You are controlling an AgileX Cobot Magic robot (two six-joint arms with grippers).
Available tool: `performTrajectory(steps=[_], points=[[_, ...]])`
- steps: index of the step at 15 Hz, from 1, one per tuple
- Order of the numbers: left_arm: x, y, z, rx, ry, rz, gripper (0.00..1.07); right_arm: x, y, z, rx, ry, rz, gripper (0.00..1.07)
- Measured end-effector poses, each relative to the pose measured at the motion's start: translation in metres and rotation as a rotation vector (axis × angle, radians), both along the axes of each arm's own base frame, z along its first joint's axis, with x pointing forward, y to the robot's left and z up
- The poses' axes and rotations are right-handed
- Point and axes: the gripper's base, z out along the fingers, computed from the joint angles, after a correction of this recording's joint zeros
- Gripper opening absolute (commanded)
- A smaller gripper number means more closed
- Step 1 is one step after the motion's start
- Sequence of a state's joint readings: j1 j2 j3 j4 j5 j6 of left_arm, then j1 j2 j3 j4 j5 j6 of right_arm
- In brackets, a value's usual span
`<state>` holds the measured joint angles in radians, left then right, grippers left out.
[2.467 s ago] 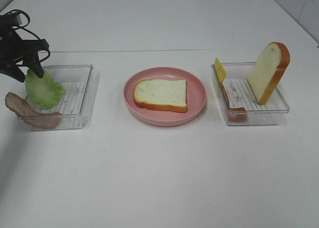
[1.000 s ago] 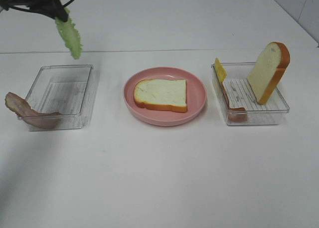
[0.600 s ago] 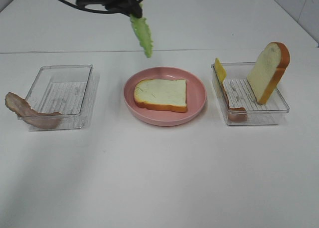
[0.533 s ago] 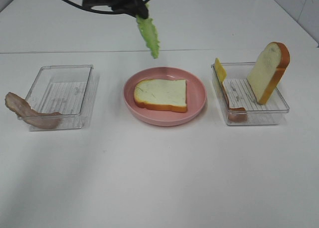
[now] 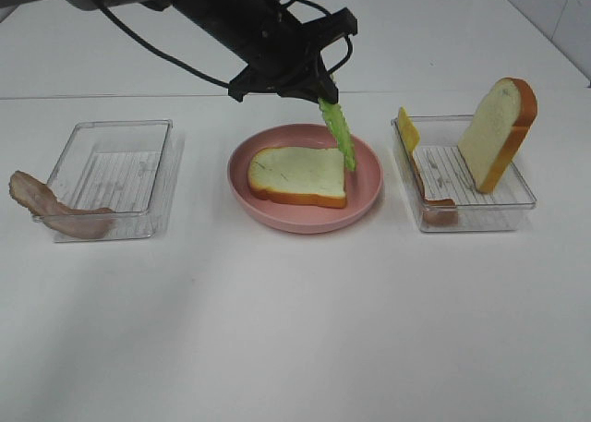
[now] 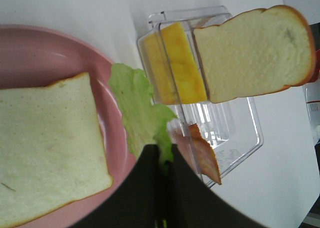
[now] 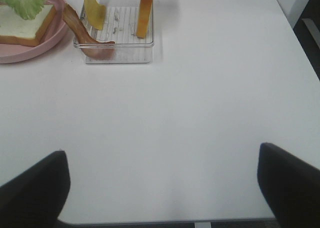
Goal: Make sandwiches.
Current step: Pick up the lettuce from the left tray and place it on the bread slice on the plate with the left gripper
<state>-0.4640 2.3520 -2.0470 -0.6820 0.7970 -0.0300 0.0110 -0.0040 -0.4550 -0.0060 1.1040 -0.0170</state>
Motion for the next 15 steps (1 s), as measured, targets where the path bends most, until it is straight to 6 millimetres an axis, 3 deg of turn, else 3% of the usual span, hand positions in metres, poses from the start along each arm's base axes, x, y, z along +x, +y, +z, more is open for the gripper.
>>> performTrajectory(steps=[4, 13, 15], points=[[0.003, -0.002, -0.036, 0.031, 0.062, -0.021, 0.00, 0.000, 0.000, 0.000, 0.000, 0.000, 0.000, 0.99], [0.006, 0.015, -0.046, 0.263, 0.008, -0.042, 0.00, 0.000, 0.000, 0.000, 0.000, 0.000, 0.000, 0.99], [0.008, 0.015, -0.045, 0.265, -0.009, -0.036, 0.07, 0.000, 0.000, 0.000, 0.000, 0.000, 0.000, 0.99]])
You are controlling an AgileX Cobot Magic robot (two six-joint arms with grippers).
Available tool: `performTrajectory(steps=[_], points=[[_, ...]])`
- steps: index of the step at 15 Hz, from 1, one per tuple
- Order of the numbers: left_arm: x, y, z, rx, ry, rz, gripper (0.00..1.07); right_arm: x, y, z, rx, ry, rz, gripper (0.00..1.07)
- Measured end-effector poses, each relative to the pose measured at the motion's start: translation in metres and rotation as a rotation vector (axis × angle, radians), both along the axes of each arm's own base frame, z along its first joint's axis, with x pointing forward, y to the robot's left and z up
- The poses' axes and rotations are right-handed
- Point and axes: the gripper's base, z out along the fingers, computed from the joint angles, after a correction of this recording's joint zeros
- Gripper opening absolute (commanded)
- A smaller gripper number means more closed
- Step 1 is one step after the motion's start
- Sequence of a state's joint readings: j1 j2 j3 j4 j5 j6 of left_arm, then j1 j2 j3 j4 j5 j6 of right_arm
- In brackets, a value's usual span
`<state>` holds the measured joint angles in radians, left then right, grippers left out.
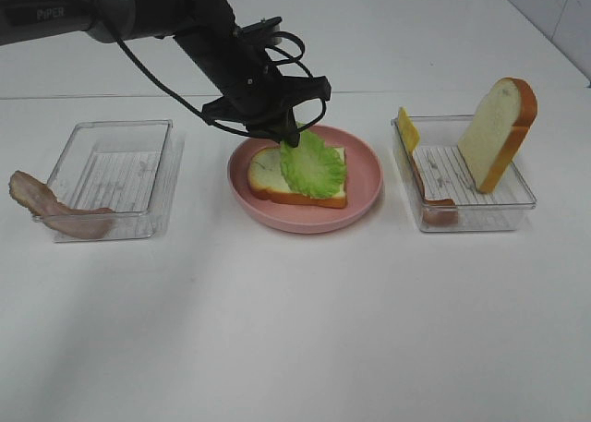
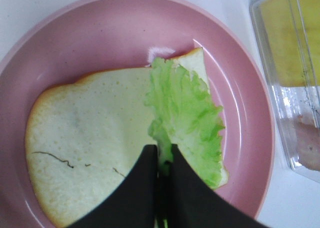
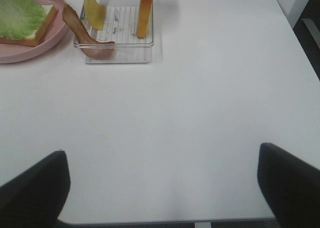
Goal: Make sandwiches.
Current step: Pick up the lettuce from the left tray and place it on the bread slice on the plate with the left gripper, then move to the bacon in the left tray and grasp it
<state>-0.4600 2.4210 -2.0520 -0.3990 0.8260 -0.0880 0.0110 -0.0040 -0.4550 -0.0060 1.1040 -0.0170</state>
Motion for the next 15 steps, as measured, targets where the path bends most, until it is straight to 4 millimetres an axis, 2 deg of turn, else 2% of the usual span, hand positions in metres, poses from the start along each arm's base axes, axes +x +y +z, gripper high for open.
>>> performTrajectory(steps=[2, 4, 6, 10, 11, 12, 14, 15], points=[[0.001, 0.000, 0.000, -0.001, -0.009, 0.003, 0.36, 0.000, 0.000, 0.000, 0.000, 0.000, 0.000, 0.99], [0.001, 0.000, 0.000, -0.001, -0.009, 0.003, 0.81, 0.000, 0.000, 0.000, 0.000, 0.000, 0.000, 0.99], [0.001, 0.000, 0.000, 0.000, -0.007, 0.002, 1.02, 0.000, 0.000, 0.000, 0.000, 0.000, 0.000, 0.99], [0.003, -0.002, 0.024, 0.002, -0.020, -0.035, 1.02, 0.000, 0.000, 0.000, 0.000, 0.000, 0.000, 0.99], [0.004, -0.004, 0.049, 0.003, -0.041, -0.069, 1.02, 0.000, 0.000, 0.000, 0.000, 0.000, 0.000, 0.99], [0.004, -0.003, 0.055, 0.012, -0.038, -0.080, 1.02, 0.000, 0.000, 0.000, 0.000, 0.000, 0.000, 0.99], [0.002, 0.001, 0.081, 0.066, -0.059, -0.121, 1.02, 0.000, 0.000, 0.000, 0.000, 0.000, 0.000, 0.99], [0.002, 0.002, 0.086, 0.082, -0.066, -0.126, 1.02, 0.000, 0.000, 0.000, 0.000, 0.000, 0.000, 0.99]])
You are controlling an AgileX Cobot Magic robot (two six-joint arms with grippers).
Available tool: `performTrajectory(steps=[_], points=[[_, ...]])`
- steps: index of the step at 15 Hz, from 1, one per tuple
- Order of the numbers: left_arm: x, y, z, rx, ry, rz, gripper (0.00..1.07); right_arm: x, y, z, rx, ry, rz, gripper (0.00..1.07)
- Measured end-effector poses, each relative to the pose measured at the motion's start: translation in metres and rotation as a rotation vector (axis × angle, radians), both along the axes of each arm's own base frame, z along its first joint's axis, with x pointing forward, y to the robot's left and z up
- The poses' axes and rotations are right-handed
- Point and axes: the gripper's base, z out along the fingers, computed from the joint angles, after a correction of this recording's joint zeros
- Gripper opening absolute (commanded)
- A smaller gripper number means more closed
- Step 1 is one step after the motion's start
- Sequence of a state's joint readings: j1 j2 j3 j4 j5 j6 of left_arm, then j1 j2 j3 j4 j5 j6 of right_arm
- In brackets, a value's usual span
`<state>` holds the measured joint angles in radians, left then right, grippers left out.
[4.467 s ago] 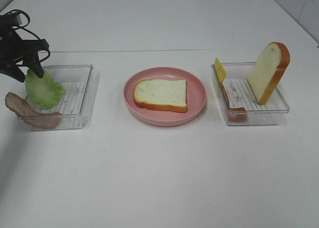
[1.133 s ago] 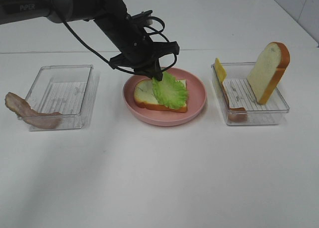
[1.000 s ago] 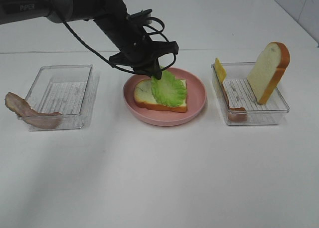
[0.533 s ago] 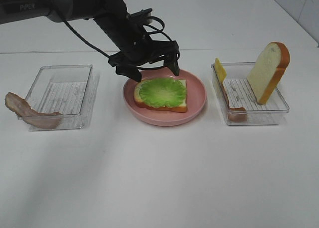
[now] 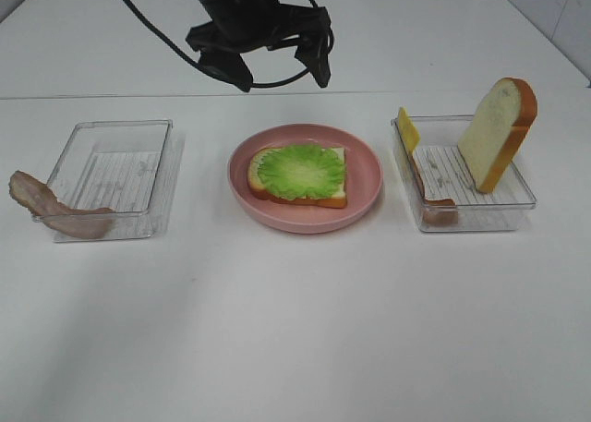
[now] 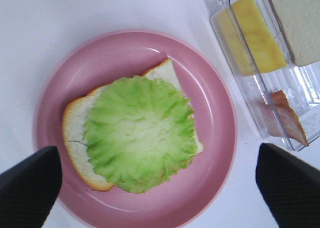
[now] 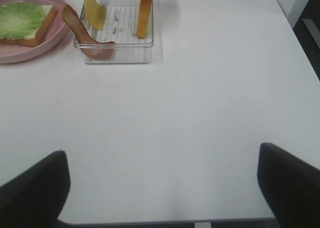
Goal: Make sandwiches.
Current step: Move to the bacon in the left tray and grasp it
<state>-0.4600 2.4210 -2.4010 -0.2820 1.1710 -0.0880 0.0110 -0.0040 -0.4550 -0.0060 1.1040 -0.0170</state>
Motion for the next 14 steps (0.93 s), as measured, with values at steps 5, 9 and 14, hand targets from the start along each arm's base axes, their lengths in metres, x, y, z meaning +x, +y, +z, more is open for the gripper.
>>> performTrajectory(steps=[5, 9, 14], points=[[-0.004, 0.015, 0.055, 0.020, -0.128, 0.054, 1.02, 0.000, 0.000, 0.000, 0.000, 0.000, 0.000, 0.99], [-0.019, 0.042, 0.078, 0.046, -0.112, 0.087, 1.02, 0.000, 0.000, 0.000, 0.000, 0.000, 0.000, 0.99], [-0.044, 0.121, 0.066, 0.183, 0.022, 0.186, 1.02, 0.000, 0.000, 0.000, 0.000, 0.000, 0.000, 0.99]])
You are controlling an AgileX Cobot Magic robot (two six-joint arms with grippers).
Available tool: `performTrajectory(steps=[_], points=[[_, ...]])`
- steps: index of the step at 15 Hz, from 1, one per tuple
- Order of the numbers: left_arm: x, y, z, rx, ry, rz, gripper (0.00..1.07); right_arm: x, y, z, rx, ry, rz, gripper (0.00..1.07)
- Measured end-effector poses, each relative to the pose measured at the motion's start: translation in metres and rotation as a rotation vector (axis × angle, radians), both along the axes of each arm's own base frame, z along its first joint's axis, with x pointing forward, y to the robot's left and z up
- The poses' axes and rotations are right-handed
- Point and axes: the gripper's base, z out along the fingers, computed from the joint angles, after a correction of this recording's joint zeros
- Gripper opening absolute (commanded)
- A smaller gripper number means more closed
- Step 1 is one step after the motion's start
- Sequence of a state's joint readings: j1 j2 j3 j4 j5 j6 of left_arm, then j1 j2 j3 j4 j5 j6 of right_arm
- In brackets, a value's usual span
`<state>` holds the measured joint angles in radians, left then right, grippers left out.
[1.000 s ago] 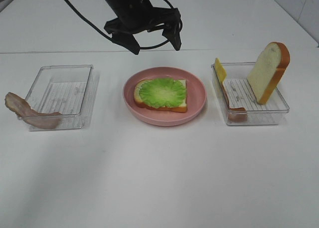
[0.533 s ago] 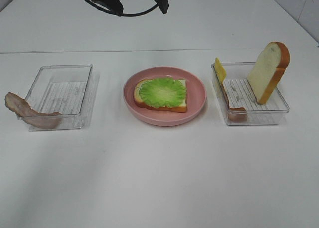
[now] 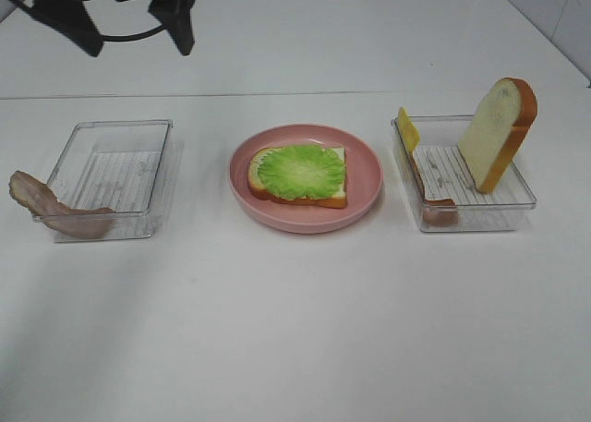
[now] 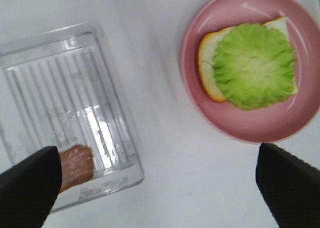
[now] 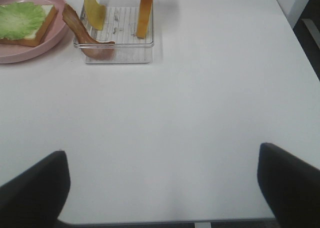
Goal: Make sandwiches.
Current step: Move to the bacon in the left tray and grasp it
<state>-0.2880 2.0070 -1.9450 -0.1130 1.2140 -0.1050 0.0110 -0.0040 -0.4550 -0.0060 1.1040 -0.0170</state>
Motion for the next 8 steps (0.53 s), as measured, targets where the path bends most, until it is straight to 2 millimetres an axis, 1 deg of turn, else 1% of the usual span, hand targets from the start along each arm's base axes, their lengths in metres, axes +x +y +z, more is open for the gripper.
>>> performTrajectory(steps=[1, 2, 3, 4, 5, 6, 7, 8], points=[[-0.005, 0.017, 0.000, 0.011, 0.016, 0.026, 1.02, 0.000, 0.000, 0.000, 0.000, 0.000, 0.000, 0.99], [-0.008, 0.023, 0.001, 0.015, 0.021, 0.035, 1.02, 0.000, 0.000, 0.000, 0.000, 0.000, 0.000, 0.99], [-0.013, 0.037, 0.002, 0.021, 0.029, 0.054, 1.02, 0.000, 0.000, 0.000, 0.000, 0.000, 0.000, 0.99], [-0.022, 0.058, 0.004, 0.030, 0.042, 0.081, 1.02, 0.000, 0.000, 0.000, 0.000, 0.000, 0.000, 0.99], [-0.027, 0.073, 0.004, 0.035, 0.049, 0.105, 1.02, 0.000, 0.000, 0.000, 0.000, 0.000, 0.000, 0.99], [-0.030, 0.080, 0.004, 0.038, 0.054, 0.117, 1.02, 0.000, 0.000, 0.000, 0.000, 0.000, 0.000, 0.99], [-0.035, 0.095, 0.002, 0.043, 0.067, 0.139, 1.02, 0.000, 0.000, 0.000, 0.000, 0.000, 0.000, 0.99], [-0.042, 0.117, -0.003, 0.051, 0.093, 0.178, 1.02, 0.000, 0.000, 0.000, 0.000, 0.000, 0.000, 0.99]])
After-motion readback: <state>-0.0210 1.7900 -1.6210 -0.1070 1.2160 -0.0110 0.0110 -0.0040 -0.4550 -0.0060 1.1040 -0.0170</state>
